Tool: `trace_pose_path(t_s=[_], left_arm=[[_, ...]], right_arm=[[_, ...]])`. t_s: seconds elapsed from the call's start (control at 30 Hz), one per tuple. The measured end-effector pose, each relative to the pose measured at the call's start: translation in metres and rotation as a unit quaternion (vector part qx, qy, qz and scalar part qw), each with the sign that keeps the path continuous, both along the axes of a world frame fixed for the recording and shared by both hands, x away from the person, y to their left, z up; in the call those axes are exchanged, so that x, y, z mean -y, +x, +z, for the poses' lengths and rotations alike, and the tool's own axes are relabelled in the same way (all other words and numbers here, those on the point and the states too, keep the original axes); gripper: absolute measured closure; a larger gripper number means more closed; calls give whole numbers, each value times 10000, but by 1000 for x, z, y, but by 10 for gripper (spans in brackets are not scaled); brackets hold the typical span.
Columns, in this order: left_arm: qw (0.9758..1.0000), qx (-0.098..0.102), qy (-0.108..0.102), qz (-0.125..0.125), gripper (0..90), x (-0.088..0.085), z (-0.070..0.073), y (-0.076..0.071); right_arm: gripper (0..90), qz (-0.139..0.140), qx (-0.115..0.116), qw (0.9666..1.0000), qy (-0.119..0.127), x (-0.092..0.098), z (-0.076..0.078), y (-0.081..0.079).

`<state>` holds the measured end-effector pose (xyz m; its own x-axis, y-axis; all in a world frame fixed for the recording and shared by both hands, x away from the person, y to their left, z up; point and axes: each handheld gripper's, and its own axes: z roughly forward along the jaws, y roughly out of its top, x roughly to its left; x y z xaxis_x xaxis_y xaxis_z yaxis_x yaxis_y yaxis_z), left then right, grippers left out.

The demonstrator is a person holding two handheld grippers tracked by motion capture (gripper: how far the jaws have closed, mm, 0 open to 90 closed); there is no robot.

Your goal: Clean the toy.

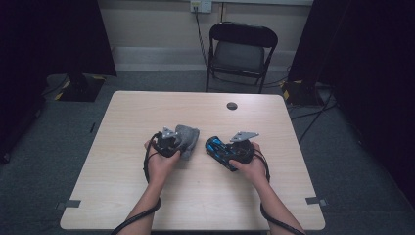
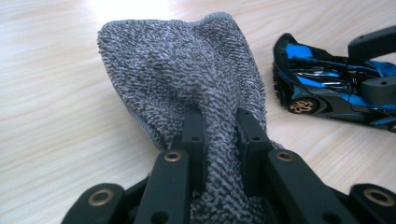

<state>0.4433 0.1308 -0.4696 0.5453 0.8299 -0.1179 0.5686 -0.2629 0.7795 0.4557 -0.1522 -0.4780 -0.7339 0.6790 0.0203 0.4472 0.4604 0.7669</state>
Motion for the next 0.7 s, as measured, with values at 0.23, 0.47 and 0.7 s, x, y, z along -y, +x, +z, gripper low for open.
trace_pose_path(t_s=[0.23, 0.47, 0.7], left_arm=[[9995, -145, 38, -284, 767, 25, -5, -3], [9987, -250, 50, -451, 767, 36, -7, -8], [9982, -289, 9, -531, 767, 39, -7, -12]], right_arm=[[466, -4, 4, 10000, 2, 0, 0, 0], [465, -22, -13, 10000, -33, -1, 1, 0], [465, -45, -19, 10000, -41, -2, 1, 0]])
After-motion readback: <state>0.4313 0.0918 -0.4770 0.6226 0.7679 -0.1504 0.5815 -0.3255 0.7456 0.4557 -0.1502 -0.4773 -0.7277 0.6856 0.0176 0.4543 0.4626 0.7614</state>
